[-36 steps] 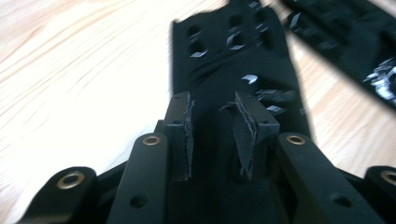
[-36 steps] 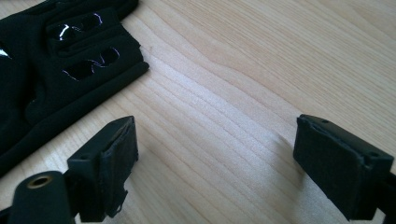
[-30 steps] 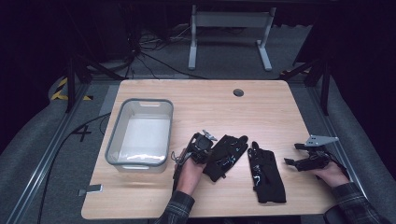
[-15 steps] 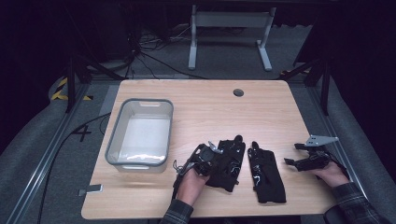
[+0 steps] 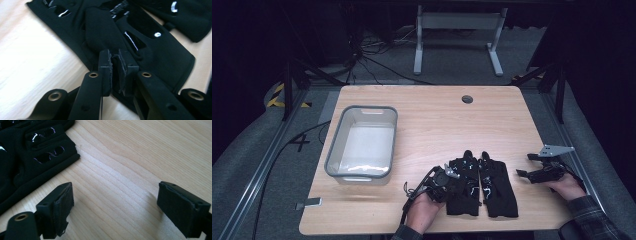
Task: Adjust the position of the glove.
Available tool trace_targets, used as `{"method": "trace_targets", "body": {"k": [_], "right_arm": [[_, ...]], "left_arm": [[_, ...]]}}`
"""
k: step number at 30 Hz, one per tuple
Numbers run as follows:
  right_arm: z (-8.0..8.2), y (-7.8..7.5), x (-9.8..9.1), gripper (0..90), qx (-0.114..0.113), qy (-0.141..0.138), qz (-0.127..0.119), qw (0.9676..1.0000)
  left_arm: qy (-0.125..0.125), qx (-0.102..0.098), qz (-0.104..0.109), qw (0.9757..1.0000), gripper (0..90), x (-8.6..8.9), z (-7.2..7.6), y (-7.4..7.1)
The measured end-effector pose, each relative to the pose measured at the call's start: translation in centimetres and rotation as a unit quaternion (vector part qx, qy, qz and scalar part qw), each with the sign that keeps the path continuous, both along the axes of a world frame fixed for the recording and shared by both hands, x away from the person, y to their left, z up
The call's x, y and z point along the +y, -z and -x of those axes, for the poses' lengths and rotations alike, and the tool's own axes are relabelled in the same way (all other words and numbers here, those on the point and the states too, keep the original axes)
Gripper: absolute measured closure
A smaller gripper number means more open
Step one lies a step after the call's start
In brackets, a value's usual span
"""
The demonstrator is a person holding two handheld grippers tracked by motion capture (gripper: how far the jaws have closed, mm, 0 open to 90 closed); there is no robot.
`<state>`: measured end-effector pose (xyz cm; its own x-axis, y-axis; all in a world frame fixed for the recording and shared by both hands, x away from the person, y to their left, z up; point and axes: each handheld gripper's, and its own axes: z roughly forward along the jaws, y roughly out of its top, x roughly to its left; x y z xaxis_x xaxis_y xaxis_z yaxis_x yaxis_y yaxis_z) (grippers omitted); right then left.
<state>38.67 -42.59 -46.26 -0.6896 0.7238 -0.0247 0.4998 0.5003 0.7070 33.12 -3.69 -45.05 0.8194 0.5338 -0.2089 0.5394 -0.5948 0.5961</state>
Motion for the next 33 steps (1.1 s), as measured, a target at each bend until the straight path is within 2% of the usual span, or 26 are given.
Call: {"method": "trace_targets", "body": {"k": [2,8,13,14,15,16,17,19,20,21,22,23,24,28,33], "right_arm": [[0.0,0.0,0.0,17.2,-0.002,-0.002,-0.001,1.0000],[0.2,-0.5,0.1,32.5,0.000,-0.013,-0.002,0.9999],[1.0,-1.5,0.8,56.1,-0.001,-0.041,-0.023,0.9989],[1.0,-1.5,0.8,56.1,-0.001,-0.041,-0.023,0.9989],[1.2,-1.6,1.0,61.3,-0.002,-0.049,-0.028,0.9984],[1.5,-1.9,1.3,70.2,0.001,-0.062,-0.033,0.9975],[2.0,-2.2,2.0,79.0,0.007,-0.089,-0.044,0.9951],[2.2,-2.3,2.3,81.4,0.009,-0.098,-0.048,0.9940],[2.4,-2.3,2.8,82.8,0.013,-0.112,-0.051,0.9923],[2.9,-2.1,3.8,85.6,0.021,-0.142,-0.045,0.9886],[2.9,-2.1,3.8,85.6,0.021,-0.142,-0.045,0.9886],[3.3,-1.9,4.5,86.9,0.029,-0.161,-0.039,0.9858],[3.5,-1.8,4.9,87.3,0.032,-0.168,-0.037,0.9845],[3.9,-1.6,5.3,89.3,0.039,-0.181,-0.028,0.9824],[4.0,-1.3,5.7,89.8,0.054,-0.193,-0.023,0.9793]], "left_arm": [[0.003,-0.003,0.003,1.0000,77.9,-0.2,0.1,-0.1],[-0.019,-0.018,0.021,0.9994,68.5,0.7,-0.2,-0.7],[-0.039,-0.017,0.020,0.9989,59.9,1.3,-0.7,-0.5],[-0.039,-0.017,0.020,0.9989,58.8,1.3,-0.7,-0.5],[-0.039,-0.017,0.018,0.9989,58.8,1.4,-0.8,-0.5],[-0.041,-0.018,0.017,0.9989,57.2,1.4,-0.8,-0.5],[-0.041,-0.018,0.019,0.9988,54.9,1.4,-0.8,-0.4],[-0.041,-0.018,0.018,0.9988,53.4,1.4,-0.8,-0.4],[-0.040,-0.015,0.018,0.9989,51.8,1.4,-0.8,-0.4],[-0.038,-0.017,0.018,0.9990,48.0,1.3,-0.8,-0.4],[-0.038,-0.017,0.018,0.9990,46.7,1.3,-0.8,-0.4],[-0.036,-0.014,0.020,0.9991,45.6,1.1,-0.8,-0.3],[-0.035,-0.015,0.017,0.9991,45.1,1.0,-0.7,-0.3],[-0.032,-0.019,0.010,0.9993,45.0,0.7,-0.7,-0.1],[-0.031,-0.013,0.007,0.9994,42.8,0.5,-0.7,0.1]]}}
